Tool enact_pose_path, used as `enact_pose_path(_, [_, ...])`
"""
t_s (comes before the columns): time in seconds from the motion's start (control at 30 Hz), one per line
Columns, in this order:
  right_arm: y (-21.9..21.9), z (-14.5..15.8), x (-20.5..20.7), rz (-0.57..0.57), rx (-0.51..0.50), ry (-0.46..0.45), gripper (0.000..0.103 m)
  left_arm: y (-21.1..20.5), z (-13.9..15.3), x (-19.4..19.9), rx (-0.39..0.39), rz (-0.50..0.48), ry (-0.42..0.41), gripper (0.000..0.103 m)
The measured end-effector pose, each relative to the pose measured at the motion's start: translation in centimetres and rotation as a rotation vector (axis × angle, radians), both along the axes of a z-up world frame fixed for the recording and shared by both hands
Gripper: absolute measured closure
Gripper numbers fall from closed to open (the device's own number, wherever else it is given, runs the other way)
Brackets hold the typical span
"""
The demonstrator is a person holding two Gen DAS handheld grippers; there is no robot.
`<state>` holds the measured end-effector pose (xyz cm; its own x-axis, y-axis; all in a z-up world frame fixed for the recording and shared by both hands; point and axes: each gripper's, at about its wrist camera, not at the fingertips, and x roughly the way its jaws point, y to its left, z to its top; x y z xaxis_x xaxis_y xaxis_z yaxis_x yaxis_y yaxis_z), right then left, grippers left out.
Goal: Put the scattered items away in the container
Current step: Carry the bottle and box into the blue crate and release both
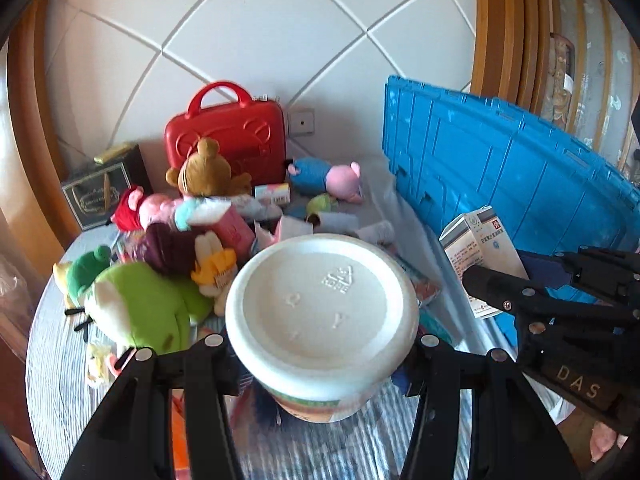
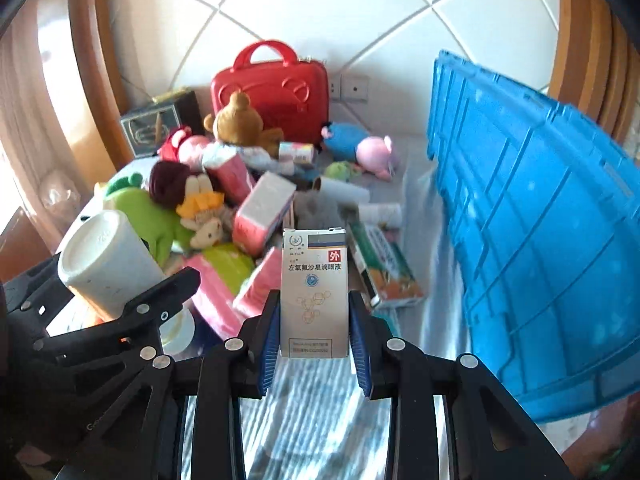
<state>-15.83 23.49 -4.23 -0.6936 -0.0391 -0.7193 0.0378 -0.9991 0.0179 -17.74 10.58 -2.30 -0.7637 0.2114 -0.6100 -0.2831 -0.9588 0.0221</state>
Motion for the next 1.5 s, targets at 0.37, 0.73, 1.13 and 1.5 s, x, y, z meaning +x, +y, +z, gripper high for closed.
enact_pose_path(0.37, [6.8,12.9,1.0,-0.056,0.067,0.216,0.072,8.6,10.2,-0.5,0.034,-0.096,0.200,0.052])
enact_pose_path(0.73, [27.9,20.3,-1.2,-0.053,0.207,0.220,0.072,29.8,18.8,-4.6,0.098,-0.156,0.054,0.052])
enact_pose_path(1.13, [41.3,9.9,-13.8,0.028,0.164,-0.239,0.072,43.3,6.0,-16.2,-0.086,-0.031,-0.469,0.052])
enact_pose_path(1.5, [45.8,-7.4,-15.9,0.029,0.170,-0.774,0.072,43.5,-8.3,-17.8,-0.271,0.024,-0.860,0.052])
